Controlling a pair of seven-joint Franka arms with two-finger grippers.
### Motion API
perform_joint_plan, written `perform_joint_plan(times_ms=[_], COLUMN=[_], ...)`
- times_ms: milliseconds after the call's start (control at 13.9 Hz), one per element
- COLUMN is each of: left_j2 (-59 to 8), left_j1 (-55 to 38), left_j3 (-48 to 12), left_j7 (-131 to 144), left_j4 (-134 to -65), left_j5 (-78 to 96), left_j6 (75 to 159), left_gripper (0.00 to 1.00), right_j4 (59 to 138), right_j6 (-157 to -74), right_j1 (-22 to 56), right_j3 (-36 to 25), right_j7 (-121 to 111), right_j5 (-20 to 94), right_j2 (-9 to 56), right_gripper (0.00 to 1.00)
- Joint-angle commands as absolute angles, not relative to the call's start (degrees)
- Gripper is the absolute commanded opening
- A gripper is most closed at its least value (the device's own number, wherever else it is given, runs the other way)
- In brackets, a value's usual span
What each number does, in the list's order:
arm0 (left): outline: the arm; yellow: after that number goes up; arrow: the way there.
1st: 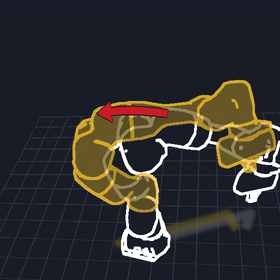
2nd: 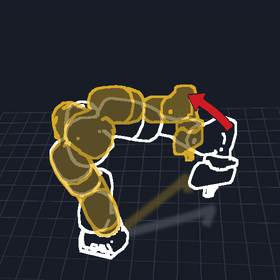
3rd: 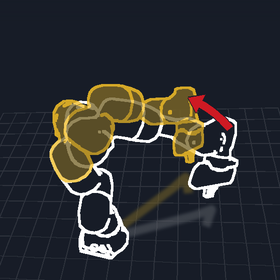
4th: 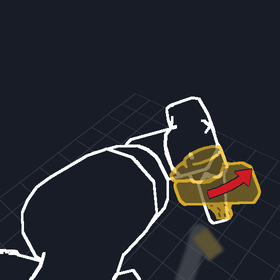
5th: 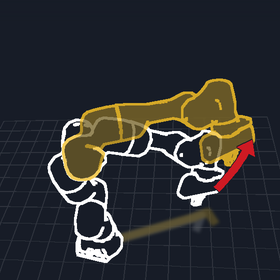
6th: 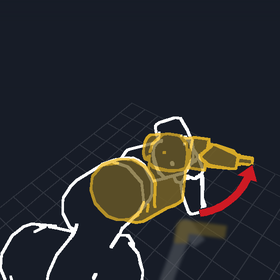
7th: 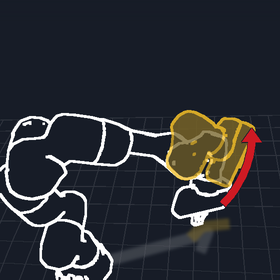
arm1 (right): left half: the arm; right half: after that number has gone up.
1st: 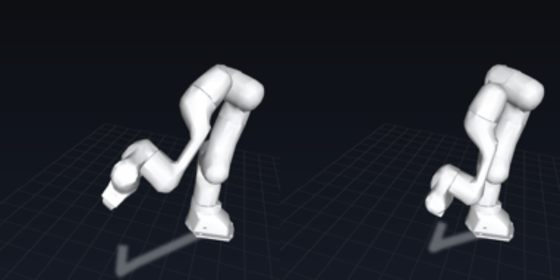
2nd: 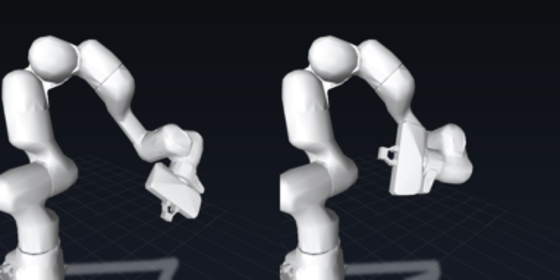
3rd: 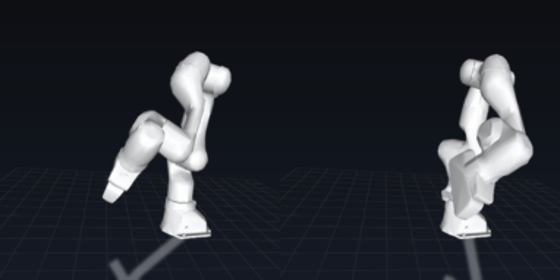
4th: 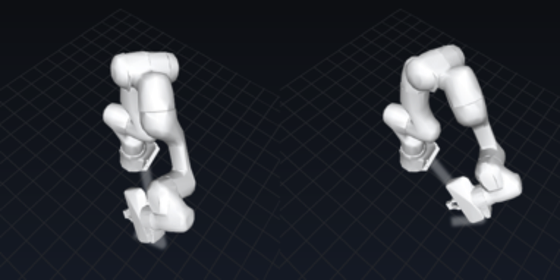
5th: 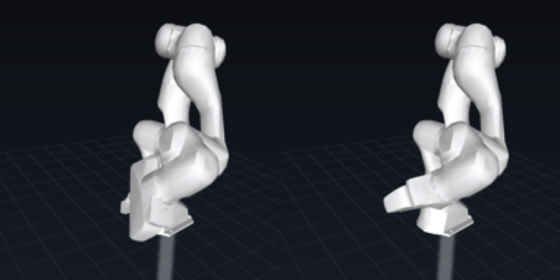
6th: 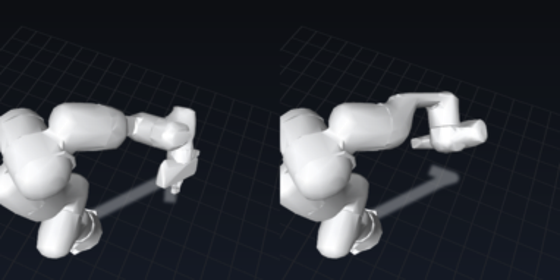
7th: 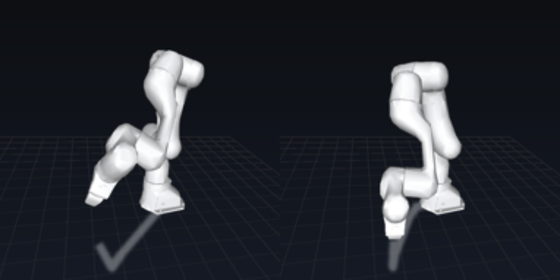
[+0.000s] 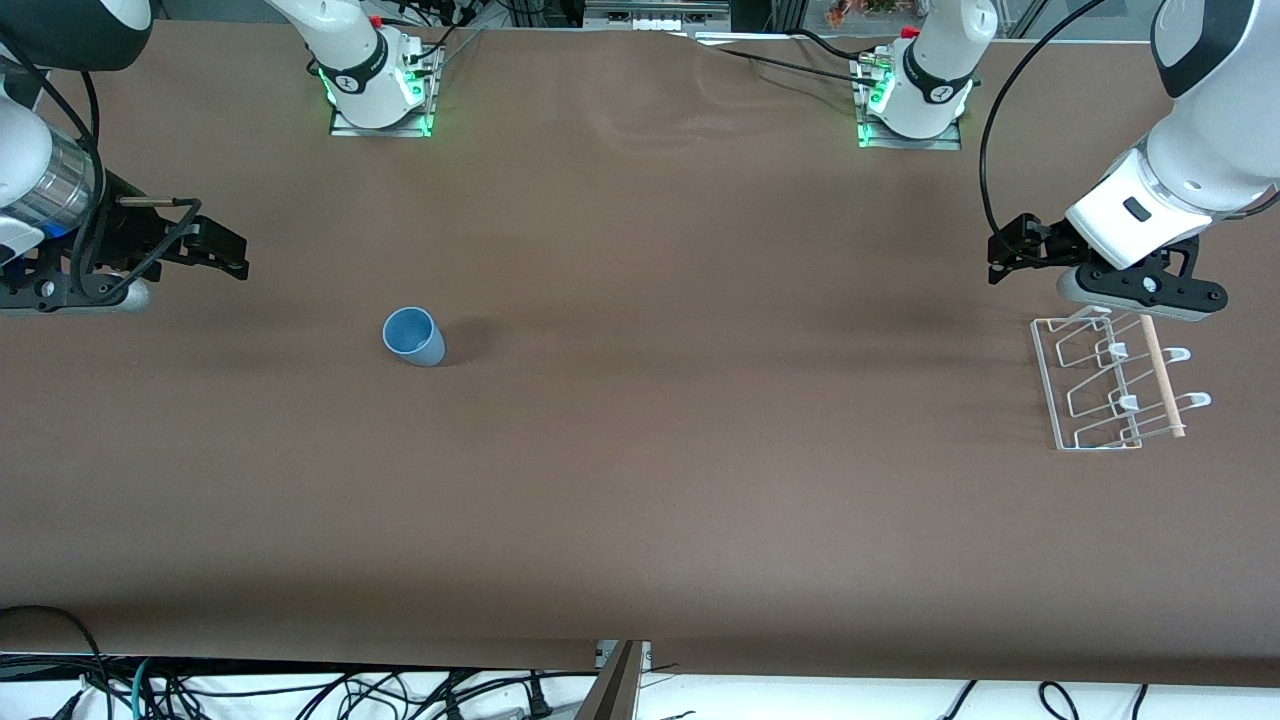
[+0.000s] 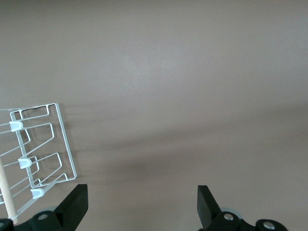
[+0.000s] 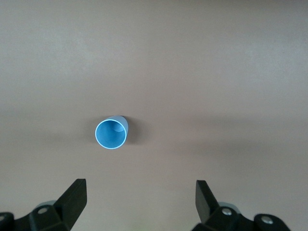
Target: Transfer cup to left arm and place on rack
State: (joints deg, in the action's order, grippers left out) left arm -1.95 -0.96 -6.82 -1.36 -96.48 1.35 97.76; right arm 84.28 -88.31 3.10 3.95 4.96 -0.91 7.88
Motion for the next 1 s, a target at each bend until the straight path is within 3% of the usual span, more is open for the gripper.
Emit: perform_joint_plan(times_ms=[0, 430, 646, 933], left_j2=[-1.76, -1.76, -1.76, -1.76], left_j1=[-1.23, -1.14, -1.14, -1.14], left_j3=[-6.68, -6.68, -6.68, -6.68], left_j7=[-0.7, -0.7, -0.62, -0.62], left_j4=[-95.62, -95.62, -95.62, -95.54], left_j5=[1.41, 1.41, 1.41, 1.41], left_j6=[96.15, 96.06, 96.06, 96.06], left_gripper=[1.0, 1.0, 1.0, 1.0], right_j4=[82.62, 87.26, 99.71, 111.77], right_j6=[-86.84, -87.35, -99.61, -116.06], right_j1=[3.08, 3.25, 3.43, 4.13], right_j3=[4.04, 4.13, 4.57, 5.89], right_j7=[5.54, 5.01, 5.1, 5.89], right_j5=[-1.23, -1.41, -1.23, -1.14], right_j2=[8.26, 8.26, 6.69, 9.22], right_gripper=[1.0, 1.0, 1.0, 0.99])
